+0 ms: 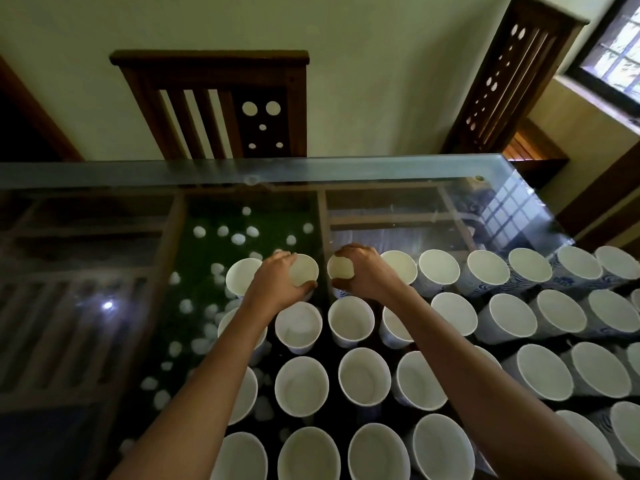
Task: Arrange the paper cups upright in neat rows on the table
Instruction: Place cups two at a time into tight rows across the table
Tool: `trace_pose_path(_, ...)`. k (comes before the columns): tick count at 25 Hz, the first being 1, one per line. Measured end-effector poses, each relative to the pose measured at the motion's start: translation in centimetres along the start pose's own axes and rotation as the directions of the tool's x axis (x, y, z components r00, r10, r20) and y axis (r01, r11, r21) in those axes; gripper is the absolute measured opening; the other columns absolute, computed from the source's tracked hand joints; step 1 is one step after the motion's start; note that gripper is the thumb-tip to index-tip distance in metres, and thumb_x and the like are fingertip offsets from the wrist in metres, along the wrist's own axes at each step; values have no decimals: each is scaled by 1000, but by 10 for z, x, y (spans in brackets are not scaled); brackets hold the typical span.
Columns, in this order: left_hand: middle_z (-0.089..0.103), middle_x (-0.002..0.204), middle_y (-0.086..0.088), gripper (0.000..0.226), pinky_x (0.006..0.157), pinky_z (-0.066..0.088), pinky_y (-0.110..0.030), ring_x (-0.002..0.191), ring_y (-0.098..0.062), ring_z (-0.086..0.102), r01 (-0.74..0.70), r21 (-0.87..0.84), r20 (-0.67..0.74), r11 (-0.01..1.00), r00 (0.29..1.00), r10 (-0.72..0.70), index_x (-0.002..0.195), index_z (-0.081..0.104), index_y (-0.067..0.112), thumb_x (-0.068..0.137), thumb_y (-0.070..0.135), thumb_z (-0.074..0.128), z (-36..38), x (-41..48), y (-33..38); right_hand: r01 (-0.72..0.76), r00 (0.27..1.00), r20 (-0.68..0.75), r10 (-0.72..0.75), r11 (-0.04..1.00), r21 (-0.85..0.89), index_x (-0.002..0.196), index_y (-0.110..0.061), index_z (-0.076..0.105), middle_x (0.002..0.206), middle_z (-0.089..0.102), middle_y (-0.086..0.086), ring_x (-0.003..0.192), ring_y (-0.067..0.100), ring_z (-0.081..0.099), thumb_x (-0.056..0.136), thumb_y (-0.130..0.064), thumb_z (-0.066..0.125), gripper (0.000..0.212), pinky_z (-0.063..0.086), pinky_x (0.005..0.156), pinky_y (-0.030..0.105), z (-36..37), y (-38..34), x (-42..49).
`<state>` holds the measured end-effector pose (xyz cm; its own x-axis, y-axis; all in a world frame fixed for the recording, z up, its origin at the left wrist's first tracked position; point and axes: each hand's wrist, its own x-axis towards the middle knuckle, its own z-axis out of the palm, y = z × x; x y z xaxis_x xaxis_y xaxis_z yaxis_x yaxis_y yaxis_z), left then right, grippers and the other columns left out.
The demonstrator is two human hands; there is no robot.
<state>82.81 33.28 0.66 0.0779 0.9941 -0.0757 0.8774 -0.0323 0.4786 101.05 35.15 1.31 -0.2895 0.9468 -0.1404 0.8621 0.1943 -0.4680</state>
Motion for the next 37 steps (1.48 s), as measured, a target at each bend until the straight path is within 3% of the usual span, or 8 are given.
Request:
trace_pose_path(6, 39, 145, -5, 69, 104, 32, -35, 131, -22, 37, -4, 10, 2, 1000, 1000, 4, 138, 40, 16, 80, 45, 65, 0, -3, 3, 19, 997, -77, -17, 1000, 19, 134, -14, 45, 139, 46, 8, 125, 27, 44, 75, -30, 76, 68, 42, 96, 38, -7, -4, -17)
trace_pose_path(9, 38, 145, -5, 69, 105, 32, -34, 132, -22, 36, -6, 14, 6, 1000, 1000, 6, 138, 40, 16, 81, 46, 64, 2, -6, 3, 34, 987, -156, -24, 998, 59, 130, -12, 51, 134, 50, 9, 119, 27, 48, 74, -30, 77, 64, 44, 95, 39, -5, -8, -35)
trace_pose_path(19, 32, 149, -4, 72, 108, 28, -35, 136, -22, 31, 9, 7, -19, 1000, 1000, -9, 140, 36, 15, 82, 47, 62, 5, -12, 9, 60, 996, -68, -61, 998, -13, 129, -11, 52, 134, 50, 8, 119, 25, 47, 75, -35, 75, 63, 43, 97, 37, 7, -15, -67)
trace_pose_path(26, 45, 141, -6, 63, 105, 33, -34, 129, -22, 41, -2, -121, -179, 993, 984, -20, 132, 48, 10, 79, 39, 68, 8, -59, 7, 39, 999, -20, -39, 999, -29, 127, -13, 53, 134, 49, 7, 119, 24, 47, 73, -36, 76, 63, 42, 93, 33, 12, -18, -75)
trace_pose_path(30, 55, 130, -8, 62, 98, 40, -34, 119, -25, 52, -23, -112, -138, 993, 990, 8, 125, 55, 10, 74, 39, 73, 22, -89, -2, 34, 999, -22, -34, 999, -11, 124, -12, 55, 131, 51, 9, 116, 25, 49, 72, -31, 78, 60, 43, 91, 33, 14, -15, -78)
trace_pose_path(37, 52, 134, -7, 66, 101, 39, -38, 121, -23, 49, 29, -120, -113, 992, 993, -43, 131, 50, 13, 75, 41, 72, 20, -94, -4, 17, 999, -48, -17, 1000, 16, 123, -9, 55, 131, 53, 9, 117, 27, 49, 69, -28, 80, 63, 43, 93, 35, 14, -9, -81)
